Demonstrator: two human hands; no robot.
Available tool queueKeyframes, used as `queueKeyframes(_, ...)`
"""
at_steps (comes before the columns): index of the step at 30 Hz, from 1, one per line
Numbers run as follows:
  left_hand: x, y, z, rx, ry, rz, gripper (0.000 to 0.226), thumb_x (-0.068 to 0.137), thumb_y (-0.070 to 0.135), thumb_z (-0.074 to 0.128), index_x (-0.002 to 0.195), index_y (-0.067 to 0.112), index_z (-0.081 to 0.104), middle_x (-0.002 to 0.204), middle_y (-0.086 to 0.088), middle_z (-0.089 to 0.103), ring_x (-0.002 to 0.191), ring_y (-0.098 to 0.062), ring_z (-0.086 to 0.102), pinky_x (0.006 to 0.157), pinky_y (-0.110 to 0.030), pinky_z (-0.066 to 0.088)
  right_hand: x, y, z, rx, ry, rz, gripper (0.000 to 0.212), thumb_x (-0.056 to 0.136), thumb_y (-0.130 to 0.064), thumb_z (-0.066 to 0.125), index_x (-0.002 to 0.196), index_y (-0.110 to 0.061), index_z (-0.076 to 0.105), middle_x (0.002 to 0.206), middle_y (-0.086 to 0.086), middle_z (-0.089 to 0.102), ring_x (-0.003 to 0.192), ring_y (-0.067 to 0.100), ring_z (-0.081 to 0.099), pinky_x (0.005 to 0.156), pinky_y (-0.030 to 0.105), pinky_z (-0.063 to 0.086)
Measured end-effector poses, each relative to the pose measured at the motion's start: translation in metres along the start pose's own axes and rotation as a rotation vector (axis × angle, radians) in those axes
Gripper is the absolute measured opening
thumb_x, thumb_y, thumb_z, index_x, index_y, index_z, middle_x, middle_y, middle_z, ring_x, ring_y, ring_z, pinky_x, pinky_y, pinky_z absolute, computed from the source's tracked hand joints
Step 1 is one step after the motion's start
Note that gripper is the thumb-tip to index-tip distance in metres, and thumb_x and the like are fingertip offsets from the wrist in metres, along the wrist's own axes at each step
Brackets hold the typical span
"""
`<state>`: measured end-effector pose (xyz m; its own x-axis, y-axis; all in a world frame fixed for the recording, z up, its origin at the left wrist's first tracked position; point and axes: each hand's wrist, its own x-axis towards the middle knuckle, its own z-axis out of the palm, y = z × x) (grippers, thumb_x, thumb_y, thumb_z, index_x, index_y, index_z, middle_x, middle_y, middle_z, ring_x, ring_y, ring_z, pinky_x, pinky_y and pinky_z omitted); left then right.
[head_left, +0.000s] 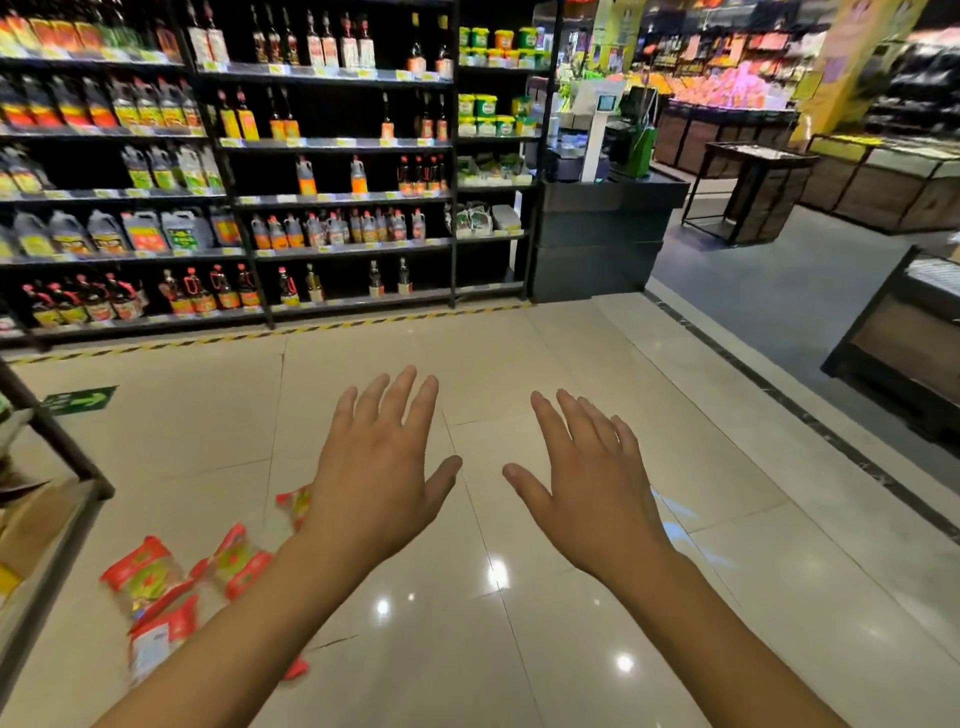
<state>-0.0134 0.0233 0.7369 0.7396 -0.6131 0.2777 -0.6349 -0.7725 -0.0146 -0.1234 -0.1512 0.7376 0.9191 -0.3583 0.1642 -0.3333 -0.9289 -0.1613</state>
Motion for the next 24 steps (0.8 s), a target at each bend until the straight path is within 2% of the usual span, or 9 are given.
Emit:
queueKeyframes(5, 0.057, -0.021, 0.017, 0.012, -0.023, -0.058, 0.081, 0.095, 0.063, 0.043, 0.159, 0.017, 0.025, 0.165, -0.010, 0.028, 0.151, -0.032, 0.028, 0.124, -0.052, 0.021, 0.076, 0.005, 0.018, 0.031, -0.025, -0.053, 0.089, 0.084, -0.074, 0.003, 0.161, -0.029, 0.009, 0.169, 0.002, 0.015, 0.155, 0.023, 0.012, 0.126, 0.045, 0.009)
queueKeyframes(9, 0.100, -0.046, 0.038, 0.044, -0.038, -0.167, 0.083, 0.097, 0.066, 0.035, 0.162, 0.022, 0.007, 0.170, -0.005, 0.010, 0.157, -0.028, 0.010, 0.127, -0.048, 0.010, 0.147, 0.003, 0.040, 0.102, -0.072, -0.159, 0.074, 0.099, -0.066, 0.030, 0.161, -0.031, 0.007, 0.170, -0.001, 0.010, 0.156, 0.018, 0.007, 0.127, 0.042, 0.005)
queueKeyframes(14, 0.159, -0.085, 0.053, 0.114, -0.057, -0.336, 0.083, 0.099, 0.065, 0.031, 0.162, 0.023, -0.003, 0.171, -0.003, 0.001, 0.157, -0.027, 0.004, 0.128, -0.046, 0.005, 0.251, -0.012, 0.068, 0.170, -0.114, -0.318, 0.074, 0.100, -0.065, 0.031, 0.161, -0.032, 0.005, 0.170, -0.002, 0.008, 0.156, 0.017, 0.005, 0.127, 0.041, 0.004)
queueKeyframes(16, 0.181, -0.101, 0.057, 0.149, -0.083, -0.418, 0.084, 0.098, 0.066, 0.033, 0.162, 0.022, -0.001, 0.171, -0.004, 0.003, 0.157, -0.027, 0.007, 0.128, -0.046, 0.008, 0.295, -0.020, 0.076, 0.189, -0.130, -0.385, 0.074, 0.100, -0.064, 0.031, 0.161, -0.032, 0.004, 0.170, -0.002, 0.008, 0.156, 0.017, 0.005, 0.127, 0.041, 0.005)
queueKeyframes(19, 0.199, -0.122, 0.060, 0.197, -0.094, -0.520, 0.084, 0.096, 0.065, 0.039, 0.161, 0.020, 0.014, 0.169, -0.007, 0.019, 0.154, -0.030, 0.019, 0.126, -0.049, 0.017, 0.350, -0.037, 0.089, 0.210, -0.165, -0.493, 0.074, 0.100, -0.063, 0.033, 0.161, -0.030, 0.007, 0.169, -0.001, 0.011, 0.155, 0.018, 0.008, 0.126, 0.041, 0.008)
queueKeyframes(24, 0.200, -0.157, 0.072, 0.224, -0.155, -0.717, 0.082, 0.095, 0.063, 0.045, 0.160, 0.020, 0.019, 0.168, -0.006, 0.022, 0.154, -0.030, 0.019, 0.126, -0.049, 0.015, 0.413, -0.084, 0.121, 0.255, -0.238, -0.651, 0.074, 0.100, -0.062, 0.034, 0.161, -0.029, 0.010, 0.169, 0.001, 0.014, 0.155, 0.019, 0.012, 0.125, 0.041, 0.009)
